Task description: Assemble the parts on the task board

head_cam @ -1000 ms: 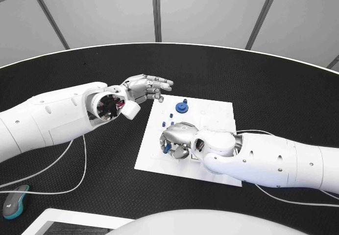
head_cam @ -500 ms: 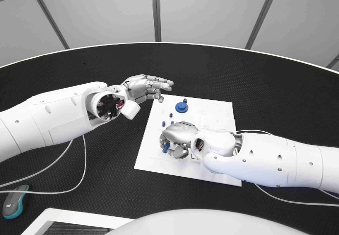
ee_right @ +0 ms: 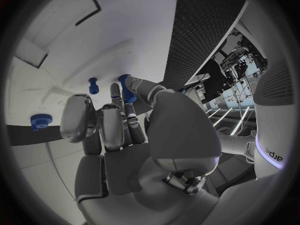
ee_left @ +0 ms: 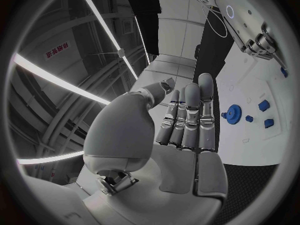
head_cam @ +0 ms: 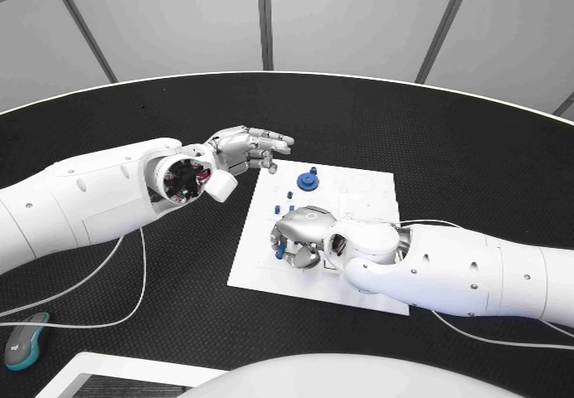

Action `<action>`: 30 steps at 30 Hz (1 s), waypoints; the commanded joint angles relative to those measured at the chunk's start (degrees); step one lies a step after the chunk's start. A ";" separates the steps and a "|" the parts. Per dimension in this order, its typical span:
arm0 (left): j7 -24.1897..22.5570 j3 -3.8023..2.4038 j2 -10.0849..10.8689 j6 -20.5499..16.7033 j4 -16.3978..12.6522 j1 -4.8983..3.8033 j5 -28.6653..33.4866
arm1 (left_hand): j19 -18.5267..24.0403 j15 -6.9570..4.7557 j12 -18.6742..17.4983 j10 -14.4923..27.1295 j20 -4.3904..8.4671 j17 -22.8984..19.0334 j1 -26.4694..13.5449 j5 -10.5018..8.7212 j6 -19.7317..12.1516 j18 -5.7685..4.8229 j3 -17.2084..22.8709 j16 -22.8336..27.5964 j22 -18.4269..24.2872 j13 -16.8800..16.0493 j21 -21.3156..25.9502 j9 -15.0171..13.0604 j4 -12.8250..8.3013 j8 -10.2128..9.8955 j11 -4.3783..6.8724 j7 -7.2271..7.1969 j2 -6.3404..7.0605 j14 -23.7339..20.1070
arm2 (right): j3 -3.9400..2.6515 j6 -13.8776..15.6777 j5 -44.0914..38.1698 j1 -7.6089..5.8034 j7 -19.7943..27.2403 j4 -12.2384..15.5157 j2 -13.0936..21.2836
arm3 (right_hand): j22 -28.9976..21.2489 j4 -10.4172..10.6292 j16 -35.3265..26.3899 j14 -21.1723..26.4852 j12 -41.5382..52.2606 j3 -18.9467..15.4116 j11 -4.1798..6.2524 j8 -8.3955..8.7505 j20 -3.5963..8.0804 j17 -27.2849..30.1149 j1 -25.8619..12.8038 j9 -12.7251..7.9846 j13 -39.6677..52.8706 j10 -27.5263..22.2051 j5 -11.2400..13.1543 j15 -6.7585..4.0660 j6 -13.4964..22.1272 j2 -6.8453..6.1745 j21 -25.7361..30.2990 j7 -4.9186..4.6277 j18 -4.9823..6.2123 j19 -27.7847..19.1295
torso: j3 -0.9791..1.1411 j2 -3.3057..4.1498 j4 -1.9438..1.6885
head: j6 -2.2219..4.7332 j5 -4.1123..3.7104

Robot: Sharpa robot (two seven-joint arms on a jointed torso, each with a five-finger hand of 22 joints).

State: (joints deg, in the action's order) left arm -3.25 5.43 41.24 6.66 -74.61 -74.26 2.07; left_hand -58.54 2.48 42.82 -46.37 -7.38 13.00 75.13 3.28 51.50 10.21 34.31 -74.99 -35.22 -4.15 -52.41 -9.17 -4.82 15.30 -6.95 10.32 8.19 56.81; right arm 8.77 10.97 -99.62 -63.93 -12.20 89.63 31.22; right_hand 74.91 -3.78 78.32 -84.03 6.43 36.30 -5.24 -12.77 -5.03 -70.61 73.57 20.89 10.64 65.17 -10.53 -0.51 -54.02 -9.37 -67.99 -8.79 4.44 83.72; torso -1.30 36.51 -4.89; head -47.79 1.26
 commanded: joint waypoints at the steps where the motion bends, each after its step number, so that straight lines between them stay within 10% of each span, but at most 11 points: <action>1: 0.02 0.00 0.01 -0.01 0.03 0.00 0.00 | 0.06 0.23 -0.29 0.27 -0.29 -0.08 -0.14 -0.10 -0.12 0.41 -0.09 0.21 0.06 -0.06 0.34 -0.08 0.35 -0.33 -0.07 0.28 -0.40 -0.34 | 0.00 -0.04 0.00 0.00 0.03 0.08 0.05 | 0.13 0.17 -0.34 -1.77 -0.32 -0.30 0.12 0.28 -0.31 0.09 -0.22 -0.05 -0.08 -0.45 -0.20 0.54 0.49 -0.45 0.32 -0.01 0.28 0.09 | 0.03 0.03 -0.02 | -0.05 0.02; 14: 0.07 0.00 0.01 0.02 0.17 0.00 0.00 | 0.06 0.23 -0.29 0.27 -0.29 -0.08 -0.14 -0.10 -0.12 0.41 -0.09 0.21 0.06 -0.06 0.34 -0.08 0.35 -0.33 -0.07 0.28 -0.40 -0.34 | 0.00 1.95 0.00 0.00 0.26 1.26 0.95 | -0.06 0.20 -0.56 -1.66 -0.33 -0.36 0.14 0.56 -0.36 0.35 -0.46 -0.14 -0.13 -0.85 -0.27 0.53 0.88 -0.85 0.63 0.07 0.34 0.00 | 0.08 0.04 -0.04 | -0.03 0.00; 18: 0.08 0.00 0.07 0.01 0.21 0.00 0.00 | 0.06 0.23 -0.29 0.27 -0.29 -0.08 -0.14 -0.10 -0.12 0.41 -0.09 0.21 0.06 -0.06 0.34 -0.08 0.35 -0.33 -0.07 0.28 -0.40 -0.34 | 0.01 4.40 0.00 0.00 0.90 2.38 2.03 | -2.50 0.16 -1.88 -1.13 -1.83 -0.25 -0.75 3.86 -0.82 2.22 -1.01 -1.49 -1.26 -5.92 -0.25 1.17 6.80 -2.27 4.39 1.12 0.98 -1.07 | 0.12 0.02 0.02 | -0.10 0.07; 22: 0.09 0.00 0.08 0.03 0.24 0.00 0.00 | 0.06 0.23 -0.29 0.27 -0.29 -0.08 -0.14 -0.10 -0.12 0.41 -0.09 0.21 0.06 -0.06 0.34 -0.08 0.35 -0.33 -0.07 0.28 -0.40 -0.34 | 0.01 5.94 0.00 0.00 1.30 3.61 3.16 | -5.78 0.72 -4.29 -0.28 -1.55 -3.33 -1.10 6.33 -1.18 5.40 -1.84 -2.54 -2.30 -9.92 0.12 1.45 11.75 -3.42 9.17 2.92 1.82 -2.11 | 0.09 0.01 0.00 | -0.11 0.00; 30: 0.12 0.01 0.13 0.02 0.54 0.00 0.00 | 0.05 0.27 -0.31 0.36 -0.33 -0.07 -0.22 -0.10 -0.23 0.40 -0.18 0.21 0.15 -0.07 0.46 -0.07 0.51 -0.45 -0.10 0.31 -0.40 -0.37 | 0.01 9.61 0.03 -0.01 1.46 8.62 8.30 | -7.33 1.93 -5.46 -0.12 0.57 -8.13 -1.06 6.03 -1.18 6.85 -1.33 -2.19 -3.20 -11.38 0.83 1.42 10.91 -2.82 11.13 2.43 2.03 -1.87 | 0.09 -0.10 0.07 | -0.11 -0.16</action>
State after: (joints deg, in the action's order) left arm -3.13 5.44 41.38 6.68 -74.11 -74.25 2.07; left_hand -58.54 2.69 42.81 -46.37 -7.38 13.00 75.14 3.28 51.50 10.21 34.07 -74.99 -35.12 -4.14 -52.14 -9.17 -4.57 15.05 -6.95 10.32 8.19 56.60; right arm 8.79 19.88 -99.62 -63.94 -10.82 97.45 38.15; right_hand 67.62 -1.95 73.20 -83.96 6.66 28.60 -6.49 -6.56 -6.33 -63.83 71.71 18.61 7.51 54.09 -9.71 0.58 -42.61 -12.34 -57.23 -6.38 5.36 81.98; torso -1.19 36.51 -4.90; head -47.85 1.17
